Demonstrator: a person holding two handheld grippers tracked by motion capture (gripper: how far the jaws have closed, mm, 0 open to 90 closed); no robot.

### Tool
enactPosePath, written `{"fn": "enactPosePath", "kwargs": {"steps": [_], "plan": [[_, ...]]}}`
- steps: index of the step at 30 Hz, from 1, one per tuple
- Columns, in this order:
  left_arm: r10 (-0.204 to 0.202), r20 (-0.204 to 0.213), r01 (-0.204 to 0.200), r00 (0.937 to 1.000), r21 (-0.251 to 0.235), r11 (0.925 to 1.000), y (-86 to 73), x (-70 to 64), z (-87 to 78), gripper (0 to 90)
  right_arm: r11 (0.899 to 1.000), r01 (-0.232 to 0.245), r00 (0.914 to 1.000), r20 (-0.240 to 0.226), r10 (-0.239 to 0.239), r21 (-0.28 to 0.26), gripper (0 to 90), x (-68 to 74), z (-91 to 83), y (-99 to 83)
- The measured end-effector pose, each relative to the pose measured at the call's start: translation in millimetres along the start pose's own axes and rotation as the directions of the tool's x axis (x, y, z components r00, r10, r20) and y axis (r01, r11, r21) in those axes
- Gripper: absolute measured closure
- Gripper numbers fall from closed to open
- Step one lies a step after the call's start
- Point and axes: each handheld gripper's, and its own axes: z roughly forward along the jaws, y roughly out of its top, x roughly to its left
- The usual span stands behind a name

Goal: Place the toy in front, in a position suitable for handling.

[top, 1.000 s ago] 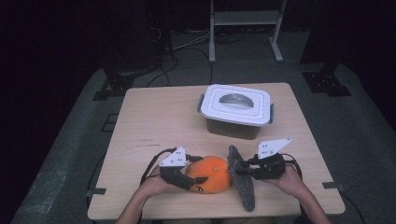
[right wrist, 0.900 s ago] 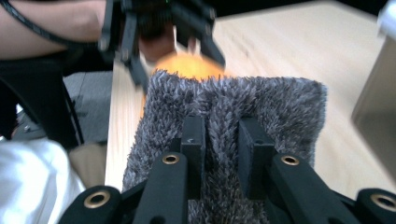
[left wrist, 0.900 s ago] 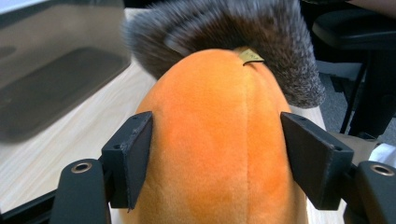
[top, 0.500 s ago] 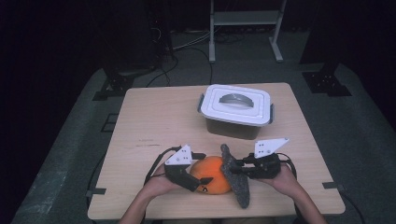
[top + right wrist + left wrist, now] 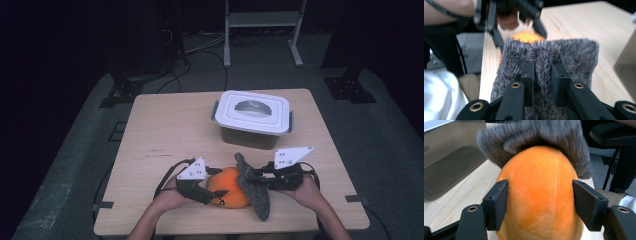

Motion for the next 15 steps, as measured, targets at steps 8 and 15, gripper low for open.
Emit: {"fn": "enactPosePath", "kwargs": {"steps": [8,15], "plan": [[0.011,-0.015,-0.012,0.9998,-0.021,0.9997,2.5,0.4,-3.1,34.8,0.999,-0.011,0.9996,0.028,0.009,0.039,74.3,-3.0,-5.9,-8.3],[0.032,-0.015,-0.032,0.9994,-0.017,0.9994,5.0,-4.3,0.2,32.9,0.998,0.048,0.9987,0.019,-0.048,0.029,74.2,7.0,0.9,7.8]]}}
